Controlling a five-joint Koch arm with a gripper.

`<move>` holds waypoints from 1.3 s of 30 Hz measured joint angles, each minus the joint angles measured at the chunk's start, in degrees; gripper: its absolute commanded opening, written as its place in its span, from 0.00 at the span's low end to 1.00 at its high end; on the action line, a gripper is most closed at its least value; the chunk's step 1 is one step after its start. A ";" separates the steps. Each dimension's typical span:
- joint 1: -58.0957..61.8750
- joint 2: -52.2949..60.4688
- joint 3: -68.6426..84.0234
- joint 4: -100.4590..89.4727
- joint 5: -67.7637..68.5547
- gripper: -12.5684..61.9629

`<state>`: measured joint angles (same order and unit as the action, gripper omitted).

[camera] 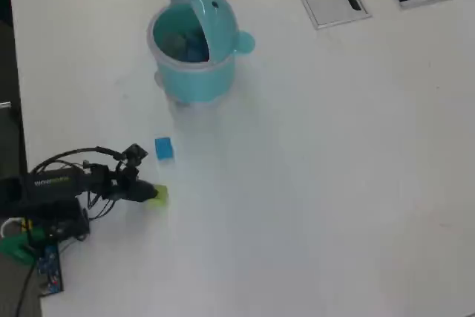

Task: Grasp RGB lego blocks and put them in the bin one by one.

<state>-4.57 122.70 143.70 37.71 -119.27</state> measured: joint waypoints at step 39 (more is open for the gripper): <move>6.68 -14.06 -3.78 -8.70 -4.13 0.59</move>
<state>2.11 108.63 139.92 29.00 -123.40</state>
